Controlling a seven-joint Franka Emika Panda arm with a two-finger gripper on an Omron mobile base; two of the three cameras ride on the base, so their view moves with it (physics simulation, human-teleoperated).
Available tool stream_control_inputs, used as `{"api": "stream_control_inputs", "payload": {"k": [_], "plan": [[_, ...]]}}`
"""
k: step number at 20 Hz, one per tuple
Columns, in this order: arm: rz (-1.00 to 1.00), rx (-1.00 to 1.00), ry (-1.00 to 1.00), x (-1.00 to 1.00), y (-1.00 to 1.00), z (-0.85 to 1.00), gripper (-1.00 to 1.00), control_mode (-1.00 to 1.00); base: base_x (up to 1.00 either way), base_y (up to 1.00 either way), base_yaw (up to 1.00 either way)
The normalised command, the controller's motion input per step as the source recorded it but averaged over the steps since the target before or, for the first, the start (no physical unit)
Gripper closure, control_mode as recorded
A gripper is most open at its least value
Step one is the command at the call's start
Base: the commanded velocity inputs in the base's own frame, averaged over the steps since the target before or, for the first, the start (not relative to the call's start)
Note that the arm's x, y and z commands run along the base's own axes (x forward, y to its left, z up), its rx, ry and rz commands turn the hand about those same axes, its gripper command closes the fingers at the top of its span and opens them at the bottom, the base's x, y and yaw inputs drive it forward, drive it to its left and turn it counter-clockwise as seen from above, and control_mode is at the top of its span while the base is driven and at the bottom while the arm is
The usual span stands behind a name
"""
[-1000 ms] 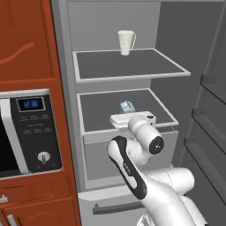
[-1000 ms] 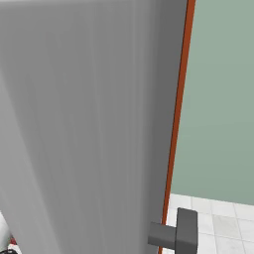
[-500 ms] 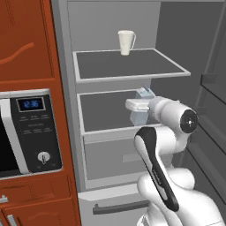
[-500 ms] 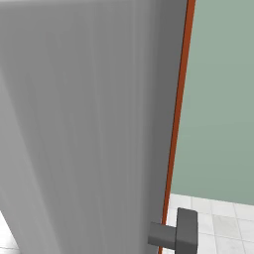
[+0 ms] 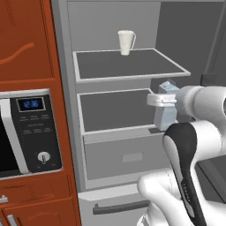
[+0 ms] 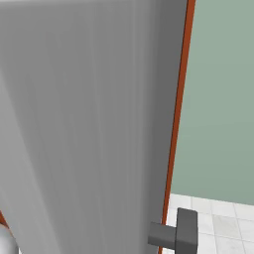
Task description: Take out the milk from the fridge and place it on the tray on the counter. Then take the sugar cube near the tray and place it in the tray.
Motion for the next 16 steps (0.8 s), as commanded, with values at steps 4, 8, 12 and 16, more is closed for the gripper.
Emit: {"api": "stream_control_inputs", "payload": {"k": [4, 8, 12, 16], "plan": [[-0.02, 0.0, 0.0, -0.42, -0.08, -0.02, 1.0, -1.0, 0.0, 0.0, 0.0], [0.0, 0.0, 0.02, -0.04, 0.0, -0.02, 1.0, -1.0, 0.0, 0.0, 0.0], [0.0, 0.0, 0.01, -0.15, -0.05, 0.0, 1.0, -1.0, 0.0, 0.0, 0.0], [0.0, 0.0, 0.01, -0.39, -0.01, 0.0, 1.0, 1.0, -0.23, 0.0, 0.0]]}}
